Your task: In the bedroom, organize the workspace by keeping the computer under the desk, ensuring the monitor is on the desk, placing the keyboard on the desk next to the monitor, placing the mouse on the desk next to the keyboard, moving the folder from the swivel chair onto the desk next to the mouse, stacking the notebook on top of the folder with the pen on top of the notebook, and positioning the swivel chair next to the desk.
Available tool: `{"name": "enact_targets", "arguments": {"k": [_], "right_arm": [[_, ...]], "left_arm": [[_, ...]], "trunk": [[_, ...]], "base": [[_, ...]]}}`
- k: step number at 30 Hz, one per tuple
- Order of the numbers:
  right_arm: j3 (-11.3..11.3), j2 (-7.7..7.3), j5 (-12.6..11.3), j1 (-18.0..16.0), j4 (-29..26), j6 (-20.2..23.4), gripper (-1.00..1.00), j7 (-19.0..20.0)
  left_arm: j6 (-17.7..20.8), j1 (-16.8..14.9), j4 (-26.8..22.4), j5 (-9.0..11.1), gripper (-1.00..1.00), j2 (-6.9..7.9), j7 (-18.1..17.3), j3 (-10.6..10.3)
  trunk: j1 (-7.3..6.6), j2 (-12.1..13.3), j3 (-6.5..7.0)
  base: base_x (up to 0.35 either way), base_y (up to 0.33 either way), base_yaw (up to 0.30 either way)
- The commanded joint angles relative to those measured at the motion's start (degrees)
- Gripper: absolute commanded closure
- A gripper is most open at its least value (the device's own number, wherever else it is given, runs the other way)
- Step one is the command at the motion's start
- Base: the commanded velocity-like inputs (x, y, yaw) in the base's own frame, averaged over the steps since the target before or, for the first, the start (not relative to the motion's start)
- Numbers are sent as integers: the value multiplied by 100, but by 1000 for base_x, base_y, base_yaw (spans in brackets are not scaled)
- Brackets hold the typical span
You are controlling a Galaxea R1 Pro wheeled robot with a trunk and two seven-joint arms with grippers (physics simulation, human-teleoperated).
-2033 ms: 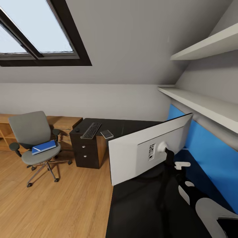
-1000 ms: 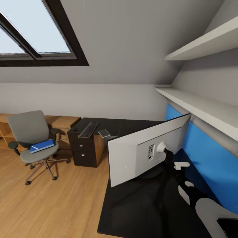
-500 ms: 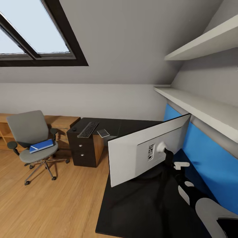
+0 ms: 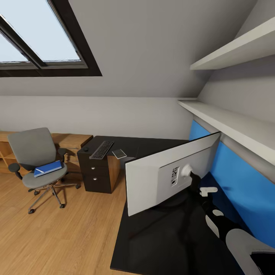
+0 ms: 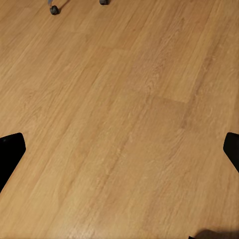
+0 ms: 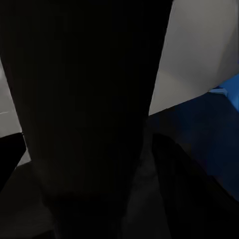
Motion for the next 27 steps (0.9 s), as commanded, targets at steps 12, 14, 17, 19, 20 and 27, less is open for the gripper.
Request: {"name": "enact_targets", "arguments": {"k": [12,14,17,19,20,27], "right_arm": [[43,-4,-37,-5,8,-21,-100,17],[44,0,-37,-5,8,-21,-100,17],[48,4,-37,-5,8,-21,-100,17],[49,7,-37,-5,8,-21,-100,17],[49,6,-37,-5,8,-21,-100,17],[46,6,-37,-5,9,-21,-100,13]], "left_arm": [[-6,-2,-5,22,-100,1,36,-50],[-6,-2,-5,22,-100,-1,36,-50],[-6,-2,-5,22,-100,-4,36,-50],[-6,-2,-5,22,-100,-7,36,-50],[-6,-2,-5,22,-100,-7,36,-50],[-6,-2,-5,22,-100,-5,36,-50]], "trunk": [[1,-6,-8],[1,-6,-8],[1,-6,-8],[1,-6,-8],[1,-6,-8],[1,-6,-8]], "base": [[0,0,0],[0,0,0],[-39,13,0],[-214,68,0],[-274,83,0],[-316,95,0]]}}
